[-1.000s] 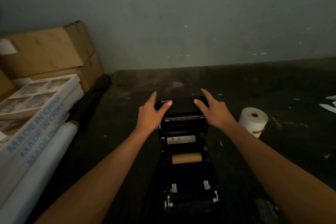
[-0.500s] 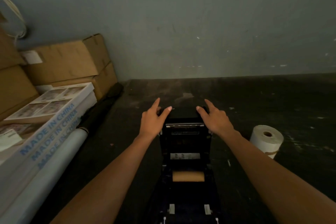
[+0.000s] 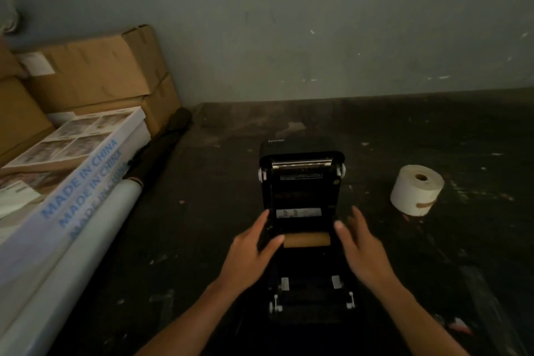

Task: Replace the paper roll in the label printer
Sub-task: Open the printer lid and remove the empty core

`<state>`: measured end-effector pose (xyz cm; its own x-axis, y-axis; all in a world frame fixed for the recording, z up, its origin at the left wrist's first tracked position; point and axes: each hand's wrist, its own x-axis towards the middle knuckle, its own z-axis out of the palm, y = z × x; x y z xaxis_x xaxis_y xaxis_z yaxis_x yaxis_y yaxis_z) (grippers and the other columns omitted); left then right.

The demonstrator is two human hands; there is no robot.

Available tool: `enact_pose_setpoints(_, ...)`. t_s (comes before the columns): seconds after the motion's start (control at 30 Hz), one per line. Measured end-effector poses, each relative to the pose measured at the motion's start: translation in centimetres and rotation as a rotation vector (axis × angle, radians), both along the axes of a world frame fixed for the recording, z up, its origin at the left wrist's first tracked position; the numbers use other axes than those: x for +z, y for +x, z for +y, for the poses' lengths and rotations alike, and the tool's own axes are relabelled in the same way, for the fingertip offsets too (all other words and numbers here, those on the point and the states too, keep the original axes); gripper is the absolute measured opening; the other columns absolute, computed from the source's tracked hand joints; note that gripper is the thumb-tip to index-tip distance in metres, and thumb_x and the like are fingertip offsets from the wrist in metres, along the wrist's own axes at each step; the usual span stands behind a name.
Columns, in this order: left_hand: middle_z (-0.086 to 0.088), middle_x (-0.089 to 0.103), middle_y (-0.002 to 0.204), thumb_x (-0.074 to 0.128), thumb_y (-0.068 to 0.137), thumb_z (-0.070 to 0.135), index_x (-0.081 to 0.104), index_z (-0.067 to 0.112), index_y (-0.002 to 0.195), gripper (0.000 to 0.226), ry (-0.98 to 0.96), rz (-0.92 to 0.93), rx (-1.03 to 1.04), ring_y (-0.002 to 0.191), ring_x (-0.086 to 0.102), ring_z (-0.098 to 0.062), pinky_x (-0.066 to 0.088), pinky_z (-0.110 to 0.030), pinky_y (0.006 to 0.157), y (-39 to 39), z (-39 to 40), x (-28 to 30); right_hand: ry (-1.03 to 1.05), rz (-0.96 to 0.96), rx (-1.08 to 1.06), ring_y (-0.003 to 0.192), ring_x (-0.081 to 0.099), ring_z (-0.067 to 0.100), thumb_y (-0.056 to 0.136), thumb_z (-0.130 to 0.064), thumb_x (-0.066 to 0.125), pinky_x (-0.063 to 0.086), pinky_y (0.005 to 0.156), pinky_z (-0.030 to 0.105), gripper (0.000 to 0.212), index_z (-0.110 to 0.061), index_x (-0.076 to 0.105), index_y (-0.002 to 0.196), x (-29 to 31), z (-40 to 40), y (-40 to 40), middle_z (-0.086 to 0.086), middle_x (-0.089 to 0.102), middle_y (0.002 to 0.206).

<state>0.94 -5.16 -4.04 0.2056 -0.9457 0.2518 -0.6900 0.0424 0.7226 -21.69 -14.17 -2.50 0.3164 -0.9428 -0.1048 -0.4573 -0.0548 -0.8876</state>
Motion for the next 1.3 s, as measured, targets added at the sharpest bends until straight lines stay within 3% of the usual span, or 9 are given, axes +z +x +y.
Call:
enact_pose_setpoints(0.1, 0.001, 0.046, 0.143, 0.039, 0.085, 0.069, 0.012, 0.036, 0.148, 0.076, 0.113, -0.041, -0.071, 0.118, 0.037, 0.01, 0.027, 0.005, 0.087, -0.9, -0.4, -1.5, -0.081, 0.077, 0.138, 0.133, 0.037, 0.019, 0.092, -0.05, 0.04, 0.031, 0.109, 0.039, 0.072, -0.031, -0.003, 0.147, -1.7, 1.6, 1.4, 0.002, 0.032, 0.151)
enact_pose_setpoints(0.23, -0.005, 0.04, 0.148, 0.045, 0.091, 0.055, 0.004, 0.036, 0.148, 0.073, 0.179, -0.079, -0.087, 0.13, 0.042, -0.013, 0.038, -0.024, 0.1, -2.2, -1.3, -2.4, -0.179, 0.327, 0.156, 0.139, 0.025, 0.02, 0.093, -0.053, 0.036, 0.013, 0.114, 0.049, 0.075, -0.029, -0.01, 0.147, -2.8, 1.7, 2.2, 0.002, 0.025, 0.153)
enact_pose_setpoints(0.3, -0.008, 0.041, 0.147, 0.047, 0.094, 0.048, 0.003, 0.033, 0.149, 0.072, 0.172, -0.105, -0.072, 0.13, 0.042, -0.018, 0.04, -0.03, 0.101, -2.5, -1.5, -2.3, -0.188, 0.384, 0.128, 0.139, 0.025, 0.019, 0.092, -0.055, 0.035, 0.008, 0.115, 0.051, 0.075, -0.029, -0.01, 0.146, -2.8, 1.6, 2.4, 0.002, 0.027, 0.153)
enact_pose_setpoints(0.63, -0.007, 0.038, 0.147, 0.048, 0.097, 0.032, -0.005, 0.028, 0.149, 0.074, 0.171, -0.11, -0.002, 0.133, 0.036, -0.02, 0.028, -0.036, 0.11, -4.2, -1.7, -2.2, -0.186, 0.465, 0.021, 0.142, 0.015, 0.018, 0.093, -0.05, 0.039, -0.001, 0.111, 0.058, 0.079, -0.024, -0.014, 0.146, -2.5, 2.1, 3.3, 0.001, 0.028, 0.153)
enact_pose_setpoints(0.87, -0.004, 0.031, 0.151, 0.048, 0.097, 0.023, -0.014, 0.033, 0.147, 0.081, 0.223, 0.01, 0.046, 0.135, 0.033, -0.02, 0.034, -0.037, 0.109, -4.9, -1.8, -1.8, -0.16, 0.383, 0.02, 0.141, 0.02, 0.019, 0.095, -0.036, 0.043, 0.005, 0.112, 0.058, 0.077, -0.024, -0.014, 0.146, -1.3, 2.4, 3.3, 0.0, 0.031, 0.151)
enact_pose_setpoints(1.03, -0.005, 0.036, 0.147, 0.045, 0.098, 0.018, -0.012, 0.036, 0.147, 0.077, 0.154, 0.074, 0.02, 0.126, 0.045, -0.018, 0.042, -0.037, 0.103, -4.3, -1.9, 0.1, -0.233, 0.104, 0.021, 0.118, 0.051, 0.021, 0.094, -0.015, 0.048, 0.044, 0.099, 0.043, 0.074, -0.024, -0.003, 0.148, 0.5, 2.8, 3.3, 0.007, 0.047, 0.137)
enact_pose_setpoints(1.1, -0.006, 0.047, 0.136, 0.044, 0.099, 0.018, -0.009, 0.038, 0.146, 0.074, 0.132, 0.099, -0.007, 0.112, 0.053, -0.015, 0.047, -0.032, 0.094, -4.0, -1.9, 0.8, -0.271, 0.09, -0.014, 0.106, 0.057, 0.018, 0.095, -0.012, 0.046, 0.049, 0.091, 0.039, 0.068, -0.022, 0.006, 0.149, 1.2, 2.9, 2.8, 0.008, 0.054, 0.126)
enact_pose_setpoints(1.2, 0.0, 0.056, 0.094, 0.042, 0.1, 0.02, -0.003, 0.044, 0.144, 0.068, 0.106, 0.103, -0.08, 0.071, 0.054, -0.003, 0.043, -0.012, 0.062, -3.8, -1.7, 1.6, -0.274, 0.103, -0.075, 0.091, 0.061, 0.015, 0.094, -0.01, 0.046, 0.054, 0.081, 0.037, 0.062, -0.018, 0.015, 0.148, 2.4, 2.7, 1.6, 0.008, 0.06, 0.109)
enact_pose_setpoints(1.3, 0.009, 0.055, 0.091, 0.042, 0.1, 0.022, 0.002, 0.043, 0.145, 0.064, 0.059, 0.15, -0.112, 0.069, 0.056, -0.004, 0.041, -0.013, 0.06, -4.9, -1.5, 2.0, -0.276, 0.118, -0.129, 0.075, 0.059, 0.008, 0.094, -0.008, 0.046, 0.047, 0.062, 0.021, 0.059, -0.017, 0.02, 0.146, 3.5, 3.0, -0.1, 0.0, 0.06, 0.093)
